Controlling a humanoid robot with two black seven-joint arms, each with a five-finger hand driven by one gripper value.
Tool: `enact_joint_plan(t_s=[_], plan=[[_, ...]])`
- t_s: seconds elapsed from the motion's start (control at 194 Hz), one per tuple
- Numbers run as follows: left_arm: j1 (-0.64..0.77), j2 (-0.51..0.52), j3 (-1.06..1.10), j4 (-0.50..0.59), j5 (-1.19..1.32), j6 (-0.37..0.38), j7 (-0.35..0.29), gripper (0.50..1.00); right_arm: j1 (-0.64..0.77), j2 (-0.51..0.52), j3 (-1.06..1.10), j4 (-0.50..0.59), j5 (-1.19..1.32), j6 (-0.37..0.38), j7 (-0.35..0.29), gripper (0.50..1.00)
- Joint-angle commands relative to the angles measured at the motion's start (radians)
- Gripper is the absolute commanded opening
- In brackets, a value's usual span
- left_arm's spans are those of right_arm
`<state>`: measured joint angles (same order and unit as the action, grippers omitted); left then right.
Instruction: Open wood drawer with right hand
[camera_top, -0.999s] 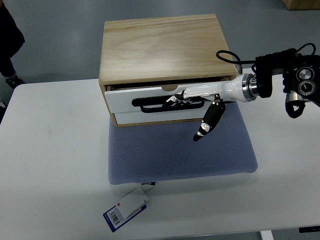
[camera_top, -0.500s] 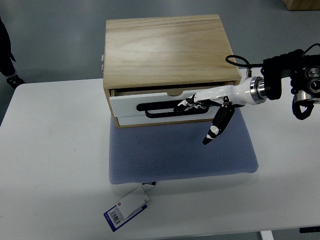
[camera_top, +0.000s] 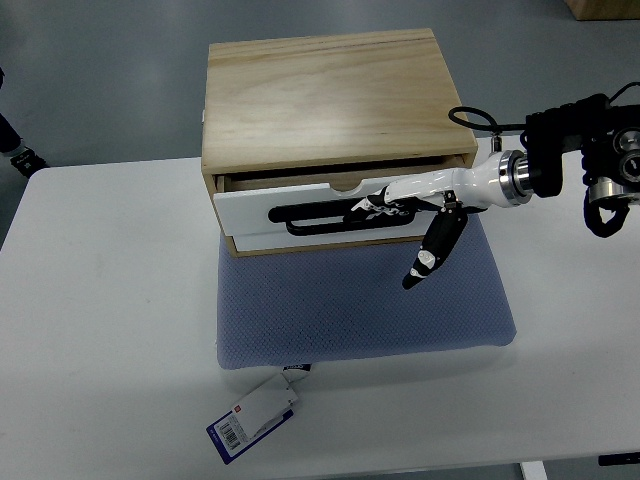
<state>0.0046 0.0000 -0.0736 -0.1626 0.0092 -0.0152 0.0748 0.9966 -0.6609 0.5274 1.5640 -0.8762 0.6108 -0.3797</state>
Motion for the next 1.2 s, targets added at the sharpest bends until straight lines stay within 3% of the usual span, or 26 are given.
enact_joint_plan(t_s=[0.0, 0.927, 1.195], plan=[[0.000, 0.000, 0.000, 0.000, 0.000, 0.000, 0.000, 1.000, 0.000, -0.002, 0.000, 0.019, 0.009, 0.000, -0.018, 0.950], [0.000, 0.000, 0.000, 0.000, 0.000, 0.000, 0.000, 1.000, 0.027, -0.068, -0.033, 0.110, 0.108, 0.000, -0.067, 0.950], [0.000, 0.000, 0.000, 0.000, 0.000, 0.000, -0.001, 1.000, 0.123, -0.089, -0.032, 0.103, 0.175, 0.000, -0.067, 0.950]])
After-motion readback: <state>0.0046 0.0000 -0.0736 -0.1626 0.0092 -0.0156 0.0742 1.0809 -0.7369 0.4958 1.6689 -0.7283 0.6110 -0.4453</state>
